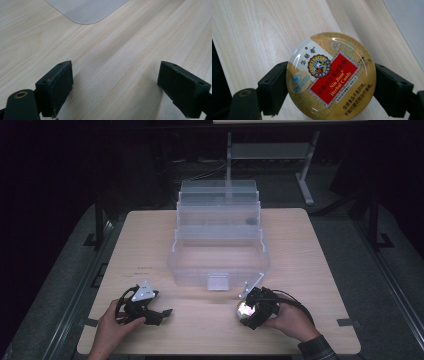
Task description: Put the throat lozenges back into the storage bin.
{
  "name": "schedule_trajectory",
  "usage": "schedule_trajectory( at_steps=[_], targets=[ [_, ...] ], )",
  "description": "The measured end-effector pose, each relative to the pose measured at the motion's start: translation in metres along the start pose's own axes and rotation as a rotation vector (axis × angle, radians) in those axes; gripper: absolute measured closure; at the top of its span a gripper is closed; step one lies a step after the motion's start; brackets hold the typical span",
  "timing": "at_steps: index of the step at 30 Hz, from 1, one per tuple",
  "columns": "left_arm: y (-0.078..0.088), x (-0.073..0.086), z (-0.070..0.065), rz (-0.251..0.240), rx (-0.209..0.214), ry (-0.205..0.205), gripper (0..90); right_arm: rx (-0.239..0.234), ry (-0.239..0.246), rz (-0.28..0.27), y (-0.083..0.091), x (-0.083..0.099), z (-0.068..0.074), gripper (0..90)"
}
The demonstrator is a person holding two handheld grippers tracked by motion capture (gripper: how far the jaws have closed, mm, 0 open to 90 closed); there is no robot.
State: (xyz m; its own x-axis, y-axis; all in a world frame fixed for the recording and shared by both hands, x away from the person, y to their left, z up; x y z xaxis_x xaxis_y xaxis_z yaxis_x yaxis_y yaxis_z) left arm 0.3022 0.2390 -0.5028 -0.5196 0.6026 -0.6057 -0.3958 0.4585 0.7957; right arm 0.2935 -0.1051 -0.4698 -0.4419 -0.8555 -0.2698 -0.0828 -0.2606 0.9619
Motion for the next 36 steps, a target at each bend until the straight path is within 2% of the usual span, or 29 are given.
schedule_trajectory(
  at_steps=[36],
  targets=[
    [0.0,0.0,0.0,0.002,0.001,0.001,12.1,0.029,-0.016,-0.057,0.036,0.0,-0.008,19.6]
  ],
)
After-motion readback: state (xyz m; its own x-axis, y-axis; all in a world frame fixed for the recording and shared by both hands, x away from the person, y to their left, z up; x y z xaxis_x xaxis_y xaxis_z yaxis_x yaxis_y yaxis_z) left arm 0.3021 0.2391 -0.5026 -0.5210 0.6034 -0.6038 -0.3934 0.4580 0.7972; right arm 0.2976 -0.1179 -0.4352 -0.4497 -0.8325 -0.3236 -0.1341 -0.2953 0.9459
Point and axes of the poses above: each handheld gripper's, and its own axes: y roughly backward along the jaws, x roughly out of its underside, z roughly to its left, the point moved 4 cm from there along -y, roughly forward along the jaws, and after that the axes turned 9 degrees about z, right-handed, at the moved point
